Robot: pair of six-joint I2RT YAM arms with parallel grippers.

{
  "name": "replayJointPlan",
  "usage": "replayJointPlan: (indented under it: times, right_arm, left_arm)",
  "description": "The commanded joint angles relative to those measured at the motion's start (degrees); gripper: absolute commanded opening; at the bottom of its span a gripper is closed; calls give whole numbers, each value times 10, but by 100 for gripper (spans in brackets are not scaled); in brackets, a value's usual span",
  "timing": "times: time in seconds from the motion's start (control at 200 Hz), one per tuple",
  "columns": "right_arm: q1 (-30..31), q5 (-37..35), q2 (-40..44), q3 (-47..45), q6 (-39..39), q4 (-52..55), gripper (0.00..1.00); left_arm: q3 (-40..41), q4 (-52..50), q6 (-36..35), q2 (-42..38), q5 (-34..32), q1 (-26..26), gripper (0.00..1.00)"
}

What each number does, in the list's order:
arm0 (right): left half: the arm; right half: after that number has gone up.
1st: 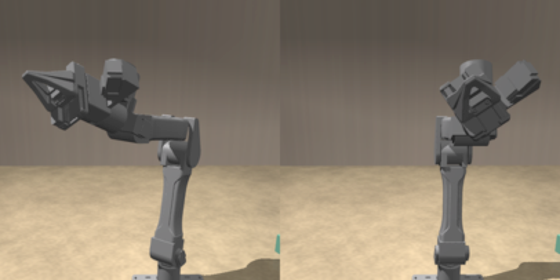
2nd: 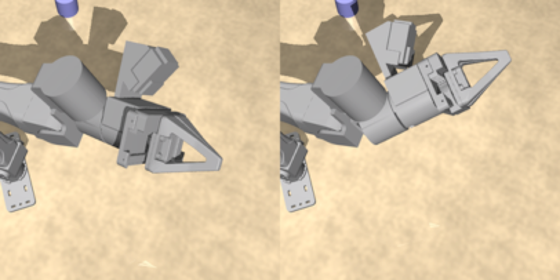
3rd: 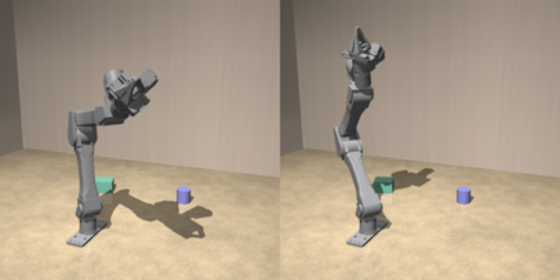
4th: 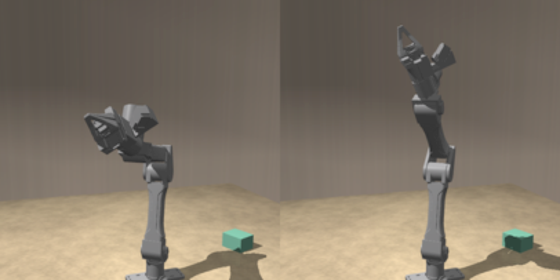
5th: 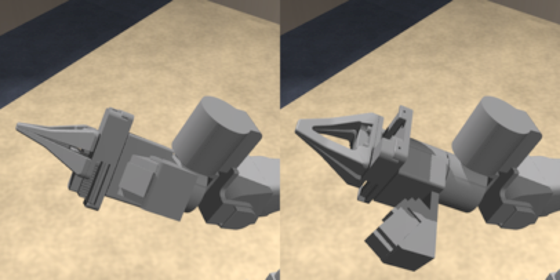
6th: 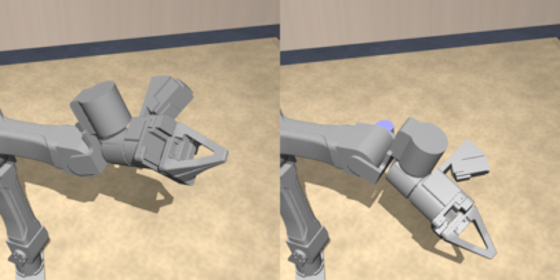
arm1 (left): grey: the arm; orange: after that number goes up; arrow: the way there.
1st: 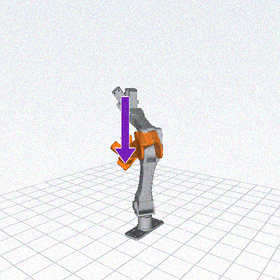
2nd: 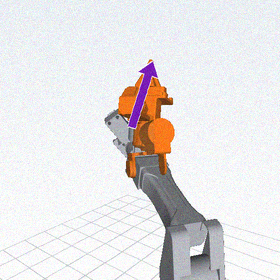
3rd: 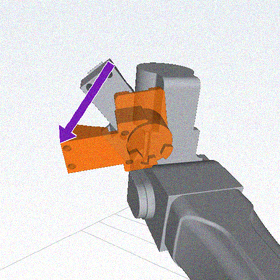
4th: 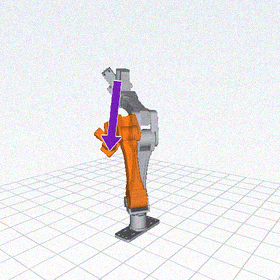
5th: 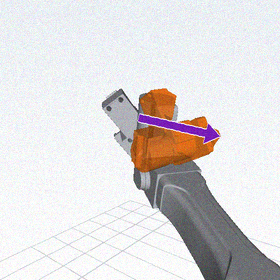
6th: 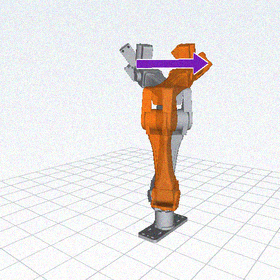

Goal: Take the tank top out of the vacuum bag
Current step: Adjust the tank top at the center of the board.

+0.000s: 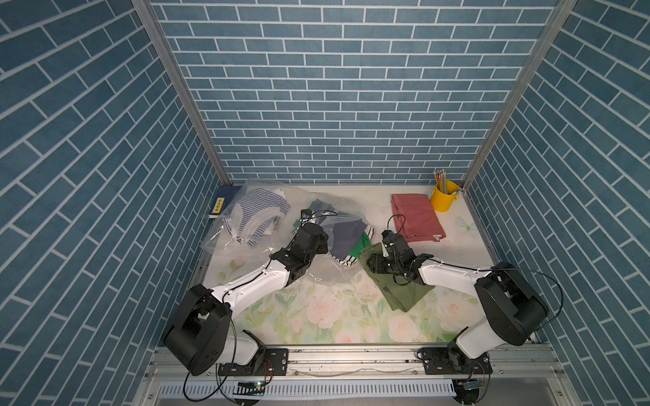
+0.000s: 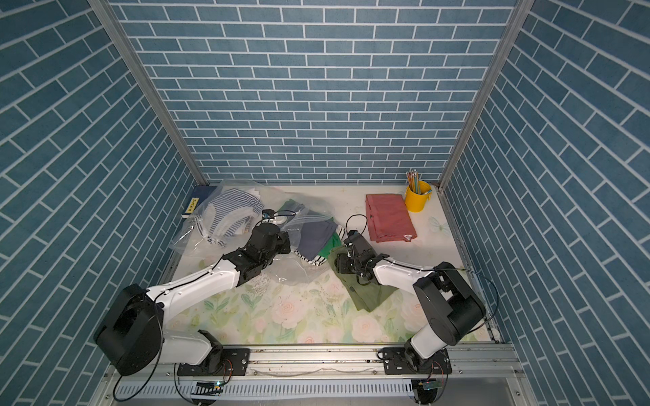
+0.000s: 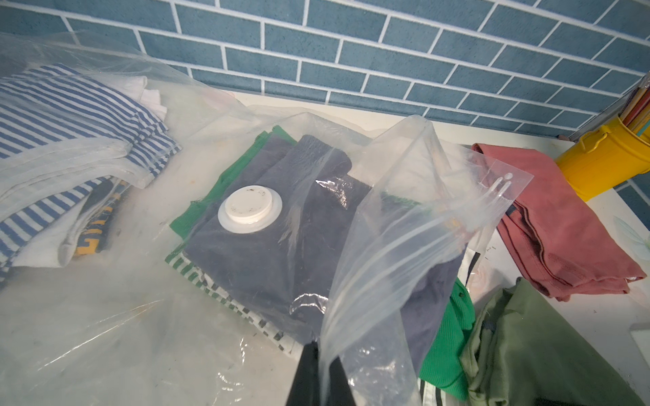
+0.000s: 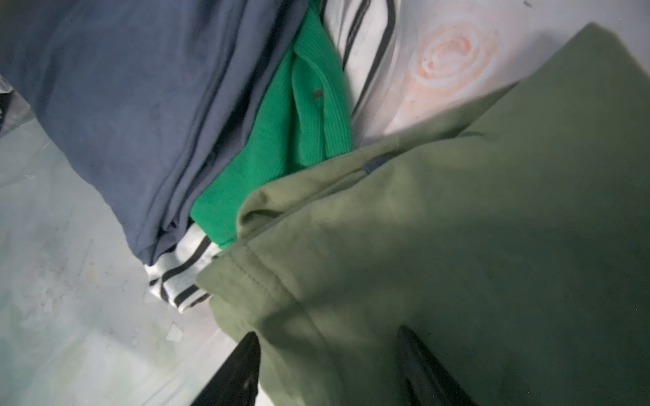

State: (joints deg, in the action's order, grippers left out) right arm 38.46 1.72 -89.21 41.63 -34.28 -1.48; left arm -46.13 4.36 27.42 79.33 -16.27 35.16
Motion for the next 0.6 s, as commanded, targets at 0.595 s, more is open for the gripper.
replayJointPlan:
  times: [0.595]
  right_arm:
    - [-63,9,197,-172,-96,48,82]
  left_arm:
    - [-9,-7,4,-8,1,-1,0]
